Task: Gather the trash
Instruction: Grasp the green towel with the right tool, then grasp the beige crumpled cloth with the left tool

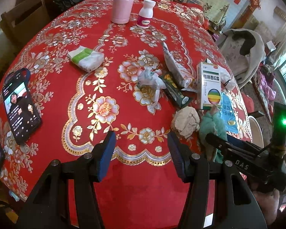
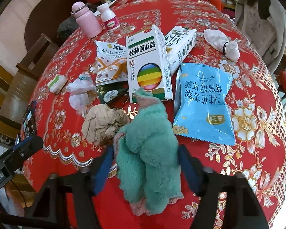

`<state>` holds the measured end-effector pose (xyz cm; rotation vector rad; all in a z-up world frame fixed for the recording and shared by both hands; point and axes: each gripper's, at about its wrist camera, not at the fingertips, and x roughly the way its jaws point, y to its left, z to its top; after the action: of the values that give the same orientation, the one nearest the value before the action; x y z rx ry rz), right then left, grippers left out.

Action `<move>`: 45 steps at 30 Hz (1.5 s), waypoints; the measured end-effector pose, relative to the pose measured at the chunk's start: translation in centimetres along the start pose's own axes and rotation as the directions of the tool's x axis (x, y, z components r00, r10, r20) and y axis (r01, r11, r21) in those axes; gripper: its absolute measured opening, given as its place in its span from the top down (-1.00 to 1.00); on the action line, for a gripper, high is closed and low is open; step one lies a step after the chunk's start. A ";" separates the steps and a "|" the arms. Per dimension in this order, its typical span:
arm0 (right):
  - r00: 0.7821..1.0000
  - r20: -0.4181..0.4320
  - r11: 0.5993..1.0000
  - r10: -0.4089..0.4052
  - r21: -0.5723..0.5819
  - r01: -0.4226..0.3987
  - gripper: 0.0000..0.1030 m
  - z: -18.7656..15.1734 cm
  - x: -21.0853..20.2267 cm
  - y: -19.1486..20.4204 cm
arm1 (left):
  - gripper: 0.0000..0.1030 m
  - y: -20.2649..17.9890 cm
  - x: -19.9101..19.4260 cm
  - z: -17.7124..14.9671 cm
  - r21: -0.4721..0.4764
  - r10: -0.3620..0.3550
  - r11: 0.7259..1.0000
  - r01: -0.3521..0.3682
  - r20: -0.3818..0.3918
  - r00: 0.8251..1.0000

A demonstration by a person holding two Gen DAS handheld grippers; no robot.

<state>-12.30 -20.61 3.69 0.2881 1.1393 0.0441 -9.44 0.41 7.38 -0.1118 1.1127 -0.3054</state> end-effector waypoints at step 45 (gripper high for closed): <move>0.996 0.039 0.996 0.078 0.032 -0.079 0.17 -1.5 -5.3 -6.0 | 0.39 -8.6 7.2 1.5 0.141 -0.022 0.990 0.031 -0.063 0.998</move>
<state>-16.53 -27.09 6.36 0.3620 1.0920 0.0884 -6.81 -10.05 3.88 0.0087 1.1472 -0.4128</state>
